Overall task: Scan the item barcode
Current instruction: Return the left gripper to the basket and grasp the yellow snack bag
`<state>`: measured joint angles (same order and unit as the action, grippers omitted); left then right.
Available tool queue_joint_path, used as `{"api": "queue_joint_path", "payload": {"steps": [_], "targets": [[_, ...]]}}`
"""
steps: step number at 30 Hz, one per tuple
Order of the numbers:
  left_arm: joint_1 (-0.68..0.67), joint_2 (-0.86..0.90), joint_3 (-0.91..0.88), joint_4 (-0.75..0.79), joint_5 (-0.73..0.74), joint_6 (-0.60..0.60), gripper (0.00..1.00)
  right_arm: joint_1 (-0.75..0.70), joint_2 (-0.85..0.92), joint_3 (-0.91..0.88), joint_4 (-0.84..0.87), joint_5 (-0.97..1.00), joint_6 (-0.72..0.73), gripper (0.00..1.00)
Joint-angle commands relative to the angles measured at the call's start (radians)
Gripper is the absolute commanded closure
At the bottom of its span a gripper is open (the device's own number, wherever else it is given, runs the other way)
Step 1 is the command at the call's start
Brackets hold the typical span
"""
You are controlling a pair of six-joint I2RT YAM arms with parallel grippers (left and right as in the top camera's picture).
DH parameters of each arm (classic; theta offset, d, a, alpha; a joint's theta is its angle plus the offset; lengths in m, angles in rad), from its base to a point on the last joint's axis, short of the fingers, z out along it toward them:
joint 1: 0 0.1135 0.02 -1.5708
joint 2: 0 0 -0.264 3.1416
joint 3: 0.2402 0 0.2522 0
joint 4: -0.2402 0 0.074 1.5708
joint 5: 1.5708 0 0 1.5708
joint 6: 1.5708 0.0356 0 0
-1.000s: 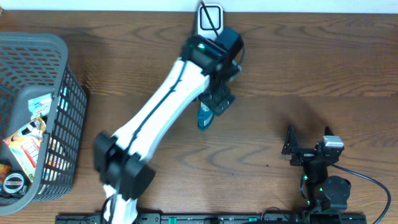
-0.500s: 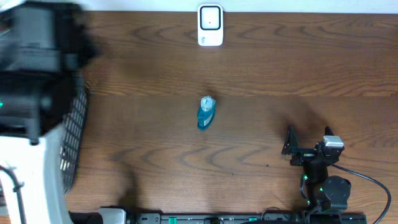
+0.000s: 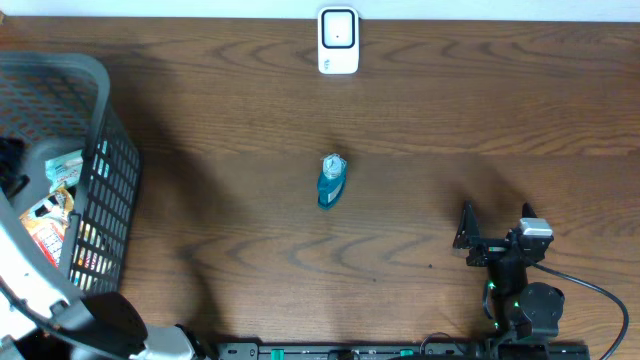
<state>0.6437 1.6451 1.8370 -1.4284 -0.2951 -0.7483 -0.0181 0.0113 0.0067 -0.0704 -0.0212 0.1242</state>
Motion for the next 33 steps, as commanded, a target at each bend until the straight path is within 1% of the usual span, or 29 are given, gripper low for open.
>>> {"api": "queue_joint_path", "payload": {"steps": [1,4,6,8,11,18,22,25,26,28,32,33], "targets": [[0.019,0.04,-0.092,0.019,0.119,0.206,0.02,0.019,-0.005,-0.001,-0.004,0.008,-0.009,0.01],[0.019,0.103,-0.159,0.029,0.116,0.223,0.02,0.02,-0.005,-0.001,-0.004,0.008,-0.009,0.01],[0.019,0.155,-0.188,0.036,0.116,0.255,0.02,0.019,-0.005,-0.001,-0.005,0.008,-0.009,0.01],[0.019,0.209,-0.202,0.034,0.116,0.28,0.02,0.019,-0.005,-0.001,-0.004,0.008,-0.009,0.01],[0.019,0.285,-0.206,0.028,0.097,0.285,0.02,0.02,-0.005,-0.001,-0.005,0.008,-0.009,0.01],[0.019,0.413,-0.217,0.061,-0.084,0.284,0.02,0.02,-0.005,-0.001,-0.004,0.008,-0.009,0.01],[0.019,0.429,-0.287,0.148,-0.096,0.284,0.02,0.02,-0.005,-0.001,-0.004,0.008,-0.009,0.01],[0.019,0.429,-0.375,0.256,-0.05,0.284,0.02,0.019,-0.005,-0.001,-0.004,0.008,-0.009,0.01],[0.019,0.429,-0.41,0.292,-0.021,0.284,0.0,0.02,-0.005,-0.001,-0.004,0.008,-0.009,0.01],[0.019,0.429,-0.473,0.352,0.032,0.284,0.14,0.02,-0.005,-0.001,-0.004,0.008,-0.009,0.01],[0.018,0.429,-0.56,0.425,0.051,0.284,0.53,0.02,-0.005,-0.001,-0.004,0.008,-0.009,0.01],[0.019,0.429,-0.563,0.425,0.051,0.284,0.67,0.019,-0.005,-0.001,-0.004,0.008,-0.01,0.01]]}}
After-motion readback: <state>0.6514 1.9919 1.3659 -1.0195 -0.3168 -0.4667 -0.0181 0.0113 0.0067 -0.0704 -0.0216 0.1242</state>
